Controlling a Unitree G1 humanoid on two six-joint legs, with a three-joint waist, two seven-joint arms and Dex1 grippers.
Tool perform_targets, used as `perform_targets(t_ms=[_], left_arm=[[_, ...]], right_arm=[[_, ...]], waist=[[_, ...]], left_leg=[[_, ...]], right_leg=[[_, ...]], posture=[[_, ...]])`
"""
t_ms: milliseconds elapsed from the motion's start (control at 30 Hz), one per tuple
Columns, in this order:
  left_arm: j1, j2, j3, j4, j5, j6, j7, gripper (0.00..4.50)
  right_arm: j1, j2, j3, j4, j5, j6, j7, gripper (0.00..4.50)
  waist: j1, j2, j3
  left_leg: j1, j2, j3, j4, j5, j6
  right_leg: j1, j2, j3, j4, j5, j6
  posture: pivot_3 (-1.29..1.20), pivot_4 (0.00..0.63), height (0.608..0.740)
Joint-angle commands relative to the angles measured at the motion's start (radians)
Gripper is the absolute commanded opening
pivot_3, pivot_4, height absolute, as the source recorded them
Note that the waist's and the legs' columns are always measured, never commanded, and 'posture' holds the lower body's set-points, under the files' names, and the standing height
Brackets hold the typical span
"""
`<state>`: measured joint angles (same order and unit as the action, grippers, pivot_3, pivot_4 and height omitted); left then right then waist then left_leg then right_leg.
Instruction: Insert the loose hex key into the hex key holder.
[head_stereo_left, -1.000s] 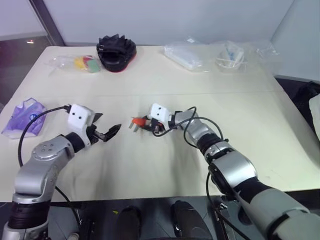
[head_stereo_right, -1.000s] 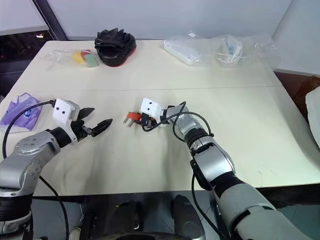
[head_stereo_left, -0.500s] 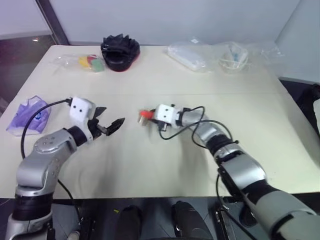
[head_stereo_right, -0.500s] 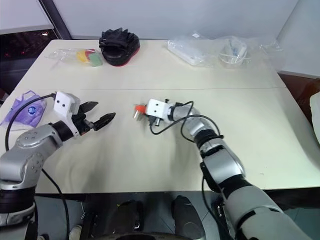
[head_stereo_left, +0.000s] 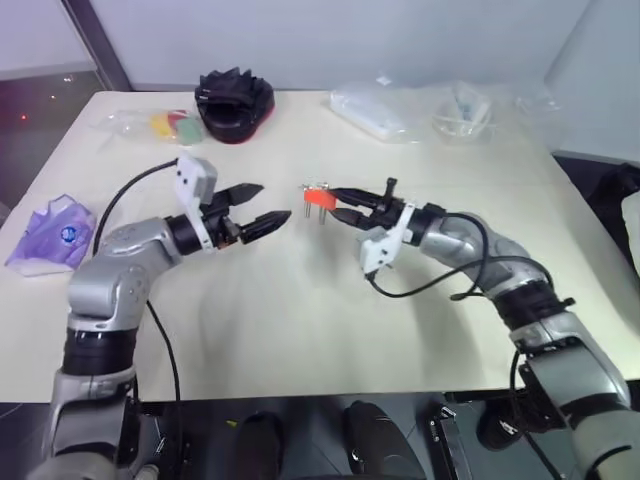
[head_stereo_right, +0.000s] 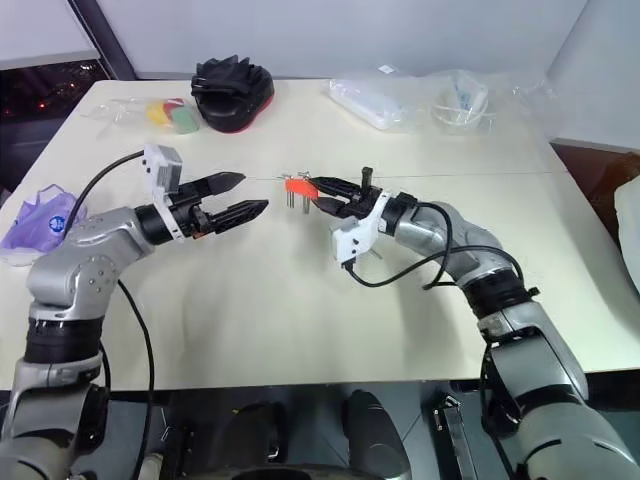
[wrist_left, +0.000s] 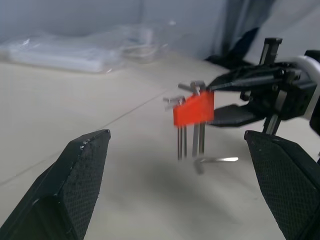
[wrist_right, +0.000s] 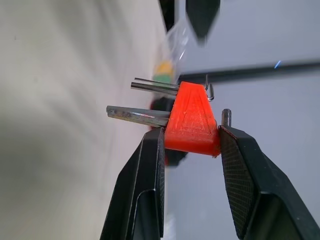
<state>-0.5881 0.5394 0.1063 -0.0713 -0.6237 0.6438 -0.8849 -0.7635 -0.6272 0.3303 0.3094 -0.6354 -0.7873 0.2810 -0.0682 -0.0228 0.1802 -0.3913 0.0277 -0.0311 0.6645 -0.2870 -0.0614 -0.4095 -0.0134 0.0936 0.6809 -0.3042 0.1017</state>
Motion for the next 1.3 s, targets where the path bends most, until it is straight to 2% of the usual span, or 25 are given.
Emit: perform_targets(t_ms=[33,367,800,900,1133,1167,1300], left_arm=[[-0.068,-0.012,-0.011,0.025,-0.044,0.007,-0.067,4.50],[-0.091,-0.049,-0.075,0.053,-0.012,-0.025,-0.121,4.50],[-0.106,-0.071,-0.066,0.062,-0.008,-0.032,-0.110,4.50],[-0.110,-0.076,-0.059,0.066,-0.014,-0.030,-0.105,3.59],[-0.110,-0.089,-0.055,0.076,-0.011,-0.034,-0.090,0.16],[-0.109,-0.088,-0.058,0.076,-0.010,-0.030,-0.089,0.01],[-0.102,-0.085,-0.075,0.072,0.006,-0.030,-0.088,0.01]], right_arm=[[-0.008,-0.035,-0.045,-0.108,0.029,-0.040,-0.006,0.99],[0.001,-0.043,-0.055,-0.179,0.079,-0.053,0.033,0.99],[0.009,-0.046,-0.058,-0.207,0.108,-0.044,0.085,0.99],[0.015,-0.049,-0.057,-0.205,0.105,-0.048,0.091,0.99],[0.031,-0.053,-0.060,-0.208,0.108,-0.042,0.100,0.99],[0.032,-0.053,-0.061,-0.209,0.109,-0.041,0.102,0.99],[0.030,-0.052,-0.064,-0.207,0.113,-0.036,0.106,0.99]], waist=[[0.001,0.000,0.000],[-0.001,0.000,0.000],[0.000,0.000,0.000],[0.001,0.000,0.000],[0.001,0.000,0.000],[0.001,0.000,0.000],[0.000,0.000,0.000]], left_leg=[[0.000,0.000,0.000,0.000,0.000,0.000],[0.000,0.000,0.000,0.000,0.000,0.000],[0.000,0.000,0.000,0.001,0.000,0.000],[0.000,0.000,0.000,0.001,0.000,0.000],[0.000,0.000,0.000,0.001,0.000,0.000],[0.000,0.000,0.000,0.001,0.000,0.000],[0.000,0.000,0.000,0.001,0.000,0.000]], right_leg=[[0.000,0.000,0.000,0.000,0.000,0.000],[0.000,0.000,0.000,0.000,0.000,0.000],[0.000,0.000,0.000,0.000,0.000,0.000],[0.000,0.000,0.000,0.000,0.000,0.000],[0.001,0.000,0.000,0.000,0.000,0.000],[0.000,0.000,0.000,0.000,0.000,0.000],[0.000,0.000,0.000,0.000,0.000,0.000]], posture=[[0.00,0.150,0.740],[0.00,0.150,0.740],[0.00,0.150,0.740],[0.00,0.150,0.740],[0.00,0.150,0.740],[0.00,0.150,0.740],[0.00,0.150,0.740]])
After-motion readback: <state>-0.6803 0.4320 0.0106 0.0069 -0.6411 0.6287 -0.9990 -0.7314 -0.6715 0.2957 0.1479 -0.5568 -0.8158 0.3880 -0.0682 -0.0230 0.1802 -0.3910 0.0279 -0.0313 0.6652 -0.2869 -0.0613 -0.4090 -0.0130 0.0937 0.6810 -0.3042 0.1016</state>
